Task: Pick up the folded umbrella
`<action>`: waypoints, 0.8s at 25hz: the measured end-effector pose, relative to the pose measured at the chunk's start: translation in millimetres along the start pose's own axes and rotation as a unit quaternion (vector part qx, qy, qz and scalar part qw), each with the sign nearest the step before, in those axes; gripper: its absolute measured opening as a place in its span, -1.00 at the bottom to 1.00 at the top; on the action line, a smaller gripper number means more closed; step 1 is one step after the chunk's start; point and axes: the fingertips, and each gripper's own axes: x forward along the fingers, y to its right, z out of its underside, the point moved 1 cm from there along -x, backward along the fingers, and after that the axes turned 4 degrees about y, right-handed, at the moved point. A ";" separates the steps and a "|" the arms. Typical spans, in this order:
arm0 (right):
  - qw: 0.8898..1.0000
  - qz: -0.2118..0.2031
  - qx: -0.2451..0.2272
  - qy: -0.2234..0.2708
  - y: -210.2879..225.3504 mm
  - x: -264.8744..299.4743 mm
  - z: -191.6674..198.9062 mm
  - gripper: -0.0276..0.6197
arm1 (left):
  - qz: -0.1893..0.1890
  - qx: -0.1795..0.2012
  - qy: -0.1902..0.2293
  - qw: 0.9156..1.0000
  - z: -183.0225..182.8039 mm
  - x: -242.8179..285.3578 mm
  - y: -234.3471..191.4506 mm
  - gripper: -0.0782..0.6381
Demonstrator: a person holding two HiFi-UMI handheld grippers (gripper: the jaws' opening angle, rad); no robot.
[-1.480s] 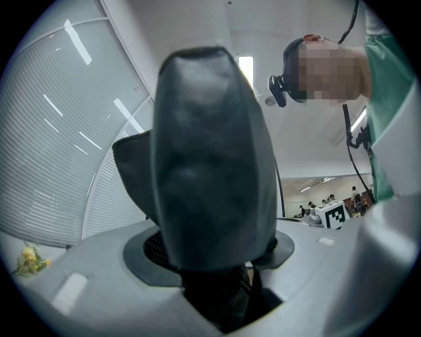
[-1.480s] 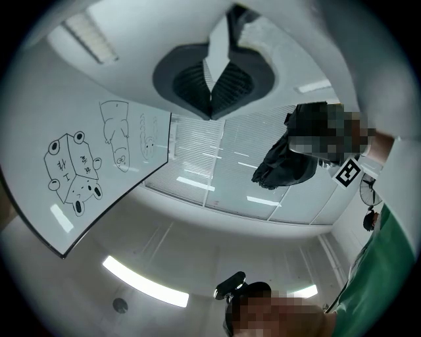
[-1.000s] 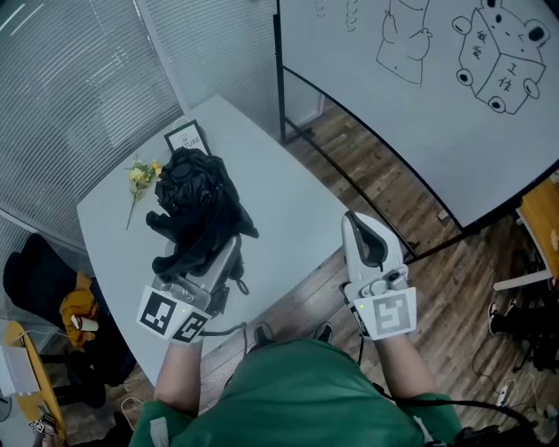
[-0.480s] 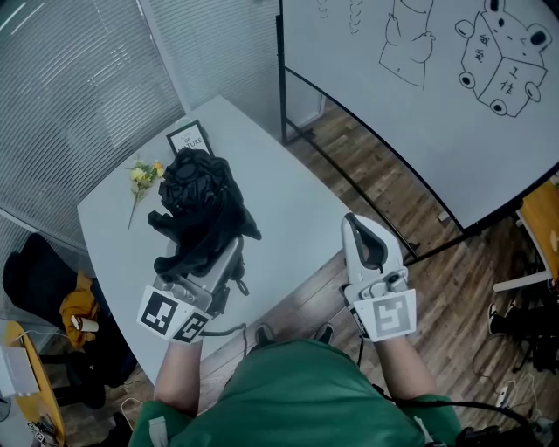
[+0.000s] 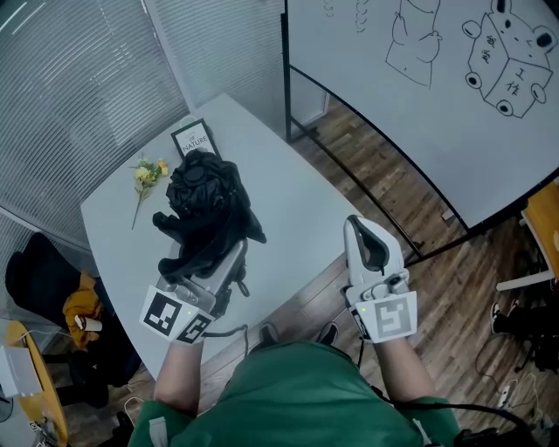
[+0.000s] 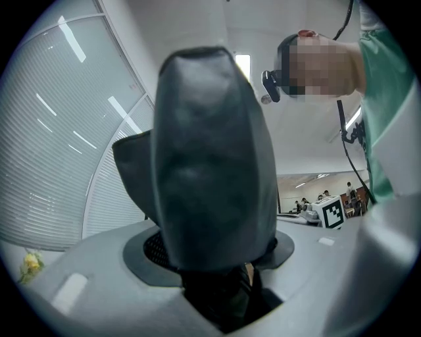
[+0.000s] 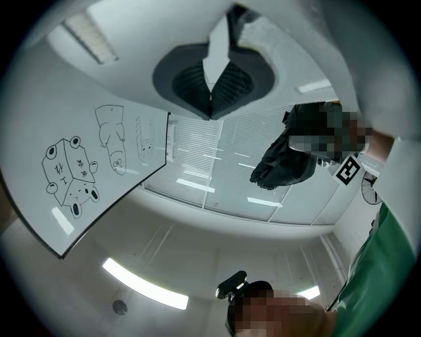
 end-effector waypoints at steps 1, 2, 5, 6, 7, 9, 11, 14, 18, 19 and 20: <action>1.000 0.002 0.000 -0.001 -1.1 0.7 0.4 -0.91 | 0.001 -0.001 0.000 1.000 0.1 -0.8 -1.3 0.00; 1.000 0.003 0.000 -0.001 -2.2 1.4 0.7 -0.91 | 0.002 -0.001 0.000 1.000 0.3 -1.5 -2.6 0.00; 1.000 0.008 -0.001 -0.002 -4.7 2.7 1.7 -0.91 | 0.006 -0.002 0.000 1.000 1.4 -2.3 -6.5 0.00; 1.000 0.009 -0.001 -0.002 -5.2 3.0 1.9 -0.91 | 0.007 -0.003 0.000 1.000 1.9 -2.0 -7.6 0.00; 1.000 0.011 -0.002 -0.002 -5.8 3.4 2.0 -0.91 | 0.009 -0.003 0.000 1.000 2.2 -1.9 -8.7 0.00; 1.000 0.016 -0.003 -0.002 -7.8 4.5 1.7 -0.91 | 0.013 -0.003 -0.001 1.000 2.5 -2.1 -11.2 0.00; 1.000 0.020 -0.004 -0.001 -10.4 6.1 1.6 -0.91 | 0.019 -0.003 -0.001 1.000 3.1 -2.6 -13.9 0.00; 1.000 0.027 -0.005 -0.001 -13.9 8.7 2.3 -0.91 | 0.026 -0.004 -0.005 1.000 5.5 -3.0 -18.3 0.00; 0.999 0.034 -0.006 -0.004 -20.6 13.7 3.7 -0.91 | 0.033 -0.011 -0.008 0.999 8.8 -5.2 -25.0 0.00; 0.999 0.035 -0.006 -0.003 -22.8 15.2 3.6 -0.91 | 0.035 -0.012 -0.008 0.999 9.4 -6.1 -26.6 0.00; 0.999 0.035 -0.007 -0.003 -25.1 16.6 3.3 -0.91 | 0.036 -0.013 -0.008 0.999 9.8 -7.0 -28.1 0.00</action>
